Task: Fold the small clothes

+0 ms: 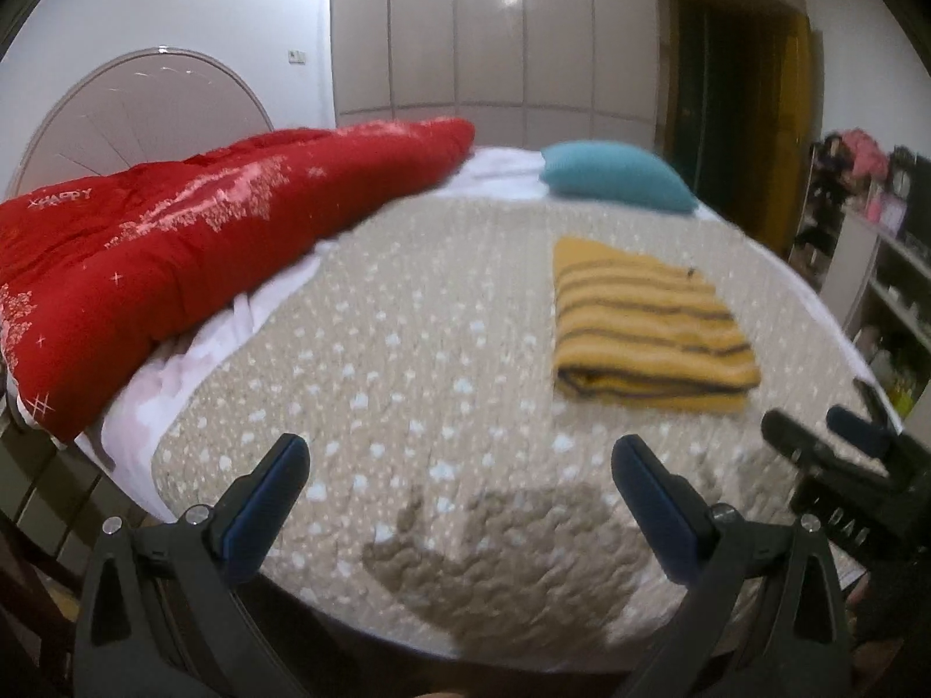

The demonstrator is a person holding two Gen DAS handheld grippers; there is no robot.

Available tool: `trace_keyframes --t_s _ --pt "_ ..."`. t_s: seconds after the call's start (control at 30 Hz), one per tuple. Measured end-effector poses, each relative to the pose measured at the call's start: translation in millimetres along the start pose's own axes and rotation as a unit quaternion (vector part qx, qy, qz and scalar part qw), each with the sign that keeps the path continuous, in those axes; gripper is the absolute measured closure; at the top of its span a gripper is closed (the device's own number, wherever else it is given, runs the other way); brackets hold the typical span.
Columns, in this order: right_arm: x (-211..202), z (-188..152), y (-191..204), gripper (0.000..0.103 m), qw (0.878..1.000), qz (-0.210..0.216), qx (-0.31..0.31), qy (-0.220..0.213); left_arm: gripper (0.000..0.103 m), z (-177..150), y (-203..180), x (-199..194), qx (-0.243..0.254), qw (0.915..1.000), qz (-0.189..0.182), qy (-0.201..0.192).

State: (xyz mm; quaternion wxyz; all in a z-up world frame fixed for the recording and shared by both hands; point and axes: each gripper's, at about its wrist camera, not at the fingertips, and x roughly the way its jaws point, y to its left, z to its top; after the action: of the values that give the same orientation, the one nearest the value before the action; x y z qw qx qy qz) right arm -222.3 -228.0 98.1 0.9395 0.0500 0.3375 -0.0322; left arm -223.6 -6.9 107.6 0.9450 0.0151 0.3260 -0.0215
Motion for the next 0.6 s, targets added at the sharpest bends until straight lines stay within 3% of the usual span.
trace_keyframes --t_s 0.2,0.6 --pt "9.6 -11.6 -0.9 0.023 1.000 -0.006 -0.006 0.014 0.000 -12.5 -2.5 13.0 0.002 0.9996 -0.007 0.026" --pt "13.5 -23.2 -12.2 0.022 1.000 -0.010 0.005 0.022 0.000 -18.0 -15.8 14.6 0.016 0.9991 -0.016 0.036"
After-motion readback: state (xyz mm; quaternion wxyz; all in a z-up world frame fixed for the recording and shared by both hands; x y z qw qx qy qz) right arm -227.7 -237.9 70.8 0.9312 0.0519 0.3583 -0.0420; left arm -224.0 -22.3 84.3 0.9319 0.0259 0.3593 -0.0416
